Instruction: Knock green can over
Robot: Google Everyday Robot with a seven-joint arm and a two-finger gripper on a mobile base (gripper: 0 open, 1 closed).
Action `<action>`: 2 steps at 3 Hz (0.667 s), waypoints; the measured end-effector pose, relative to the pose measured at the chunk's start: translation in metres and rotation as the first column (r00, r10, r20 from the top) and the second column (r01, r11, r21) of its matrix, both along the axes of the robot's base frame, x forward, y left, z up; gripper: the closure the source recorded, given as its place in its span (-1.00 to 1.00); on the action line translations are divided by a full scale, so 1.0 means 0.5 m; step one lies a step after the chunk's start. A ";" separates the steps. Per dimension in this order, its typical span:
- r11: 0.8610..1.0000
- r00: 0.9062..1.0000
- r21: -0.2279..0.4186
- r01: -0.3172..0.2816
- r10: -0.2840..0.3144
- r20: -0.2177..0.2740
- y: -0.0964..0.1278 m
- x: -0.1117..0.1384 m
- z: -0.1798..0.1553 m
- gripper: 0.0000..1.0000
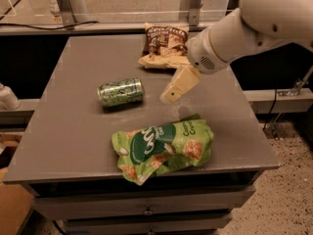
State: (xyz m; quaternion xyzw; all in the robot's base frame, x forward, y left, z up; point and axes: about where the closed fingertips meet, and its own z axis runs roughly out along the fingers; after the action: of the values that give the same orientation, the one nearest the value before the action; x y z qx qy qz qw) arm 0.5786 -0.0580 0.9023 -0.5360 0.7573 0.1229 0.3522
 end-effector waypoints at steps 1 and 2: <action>0.994 0.997 0.090 0.067 -0.070 0.028 -0.061 -0.008 0.028 -1.00; 0.972 0.989 0.201 0.120 -0.134 0.055 -0.116 -0.025 0.058 -1.00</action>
Offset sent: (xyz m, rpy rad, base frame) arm -0.0172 -0.0971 0.0375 0.3130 -0.1143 -0.2005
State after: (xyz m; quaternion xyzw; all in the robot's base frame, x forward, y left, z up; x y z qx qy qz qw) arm 0.5662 -0.1161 0.9312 -0.4528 0.7616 0.1562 0.4365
